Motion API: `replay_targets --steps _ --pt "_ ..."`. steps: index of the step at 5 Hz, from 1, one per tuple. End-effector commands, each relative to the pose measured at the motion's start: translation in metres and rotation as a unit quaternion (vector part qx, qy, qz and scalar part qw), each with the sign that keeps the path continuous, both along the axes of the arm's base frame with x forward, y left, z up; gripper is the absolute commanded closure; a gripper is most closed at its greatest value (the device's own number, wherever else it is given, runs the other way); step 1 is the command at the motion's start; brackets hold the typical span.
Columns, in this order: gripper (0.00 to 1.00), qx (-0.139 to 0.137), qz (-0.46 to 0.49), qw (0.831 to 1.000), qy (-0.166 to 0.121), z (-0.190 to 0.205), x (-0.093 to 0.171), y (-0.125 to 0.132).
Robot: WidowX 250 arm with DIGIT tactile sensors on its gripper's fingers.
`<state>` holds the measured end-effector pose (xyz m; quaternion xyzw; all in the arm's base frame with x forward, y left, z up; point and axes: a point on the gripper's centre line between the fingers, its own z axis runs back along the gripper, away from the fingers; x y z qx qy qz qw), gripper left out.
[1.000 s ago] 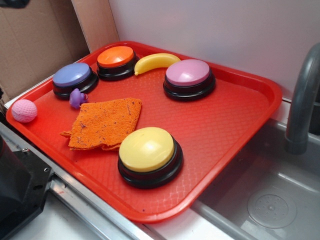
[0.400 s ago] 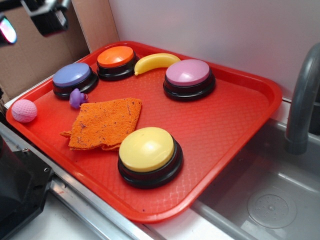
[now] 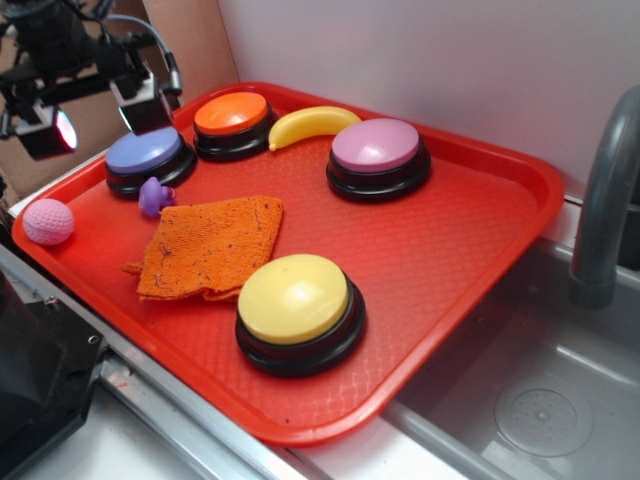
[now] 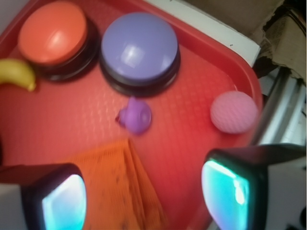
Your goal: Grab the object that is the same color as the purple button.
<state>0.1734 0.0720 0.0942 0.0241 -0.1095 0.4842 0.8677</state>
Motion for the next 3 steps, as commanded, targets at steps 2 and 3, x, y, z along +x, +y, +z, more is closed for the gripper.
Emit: replay_targets --steps 2,3 --pt "0.00 0.044 0.037 0.998 -0.029 -0.049 0.022 0.031" --pt "0.00 0.053 0.029 0.998 -0.027 -0.058 0.026 0.034"
